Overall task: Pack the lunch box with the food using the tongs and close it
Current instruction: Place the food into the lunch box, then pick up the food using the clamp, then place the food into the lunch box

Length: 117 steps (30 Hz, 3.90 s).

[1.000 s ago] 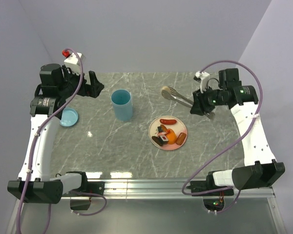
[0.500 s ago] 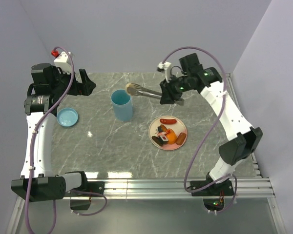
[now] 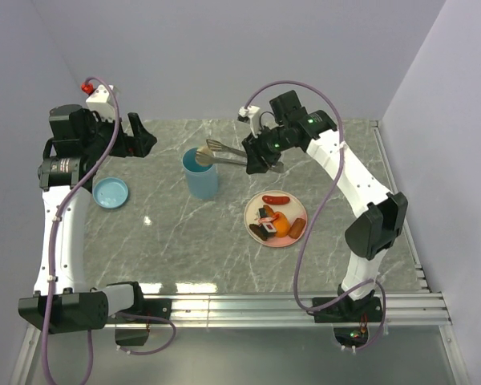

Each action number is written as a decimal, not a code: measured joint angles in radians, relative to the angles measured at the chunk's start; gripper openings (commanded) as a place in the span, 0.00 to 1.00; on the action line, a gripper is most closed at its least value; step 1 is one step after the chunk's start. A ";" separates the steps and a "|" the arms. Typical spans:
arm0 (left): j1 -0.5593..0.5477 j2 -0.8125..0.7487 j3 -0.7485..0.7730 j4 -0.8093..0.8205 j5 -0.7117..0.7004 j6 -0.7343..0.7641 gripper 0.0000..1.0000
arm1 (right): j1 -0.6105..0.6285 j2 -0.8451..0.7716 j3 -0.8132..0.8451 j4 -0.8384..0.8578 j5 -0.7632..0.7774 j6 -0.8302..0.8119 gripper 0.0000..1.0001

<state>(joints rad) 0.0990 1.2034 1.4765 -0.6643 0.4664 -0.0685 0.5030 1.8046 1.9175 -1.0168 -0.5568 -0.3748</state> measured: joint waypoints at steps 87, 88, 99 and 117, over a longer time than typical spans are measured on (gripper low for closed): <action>0.003 0.005 -0.018 -0.008 0.068 0.100 0.99 | -0.174 0.026 -0.135 -0.332 0.323 -0.525 0.27; 0.003 0.005 -0.018 -0.008 0.068 0.102 0.99 | -0.174 0.022 -0.112 -0.334 0.301 -0.512 0.27; 0.003 0.006 -0.001 -0.012 0.068 0.111 0.99 | -0.166 0.006 0.291 -0.346 -0.007 -0.325 0.25; 0.003 0.005 0.001 -0.013 0.066 0.101 0.99 | 0.021 0.068 0.319 -0.188 -0.119 -0.100 0.27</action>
<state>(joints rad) 0.1017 1.2083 1.4776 -0.6773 0.5327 0.0330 0.5240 1.8721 2.2368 -1.2049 -0.6762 -0.4751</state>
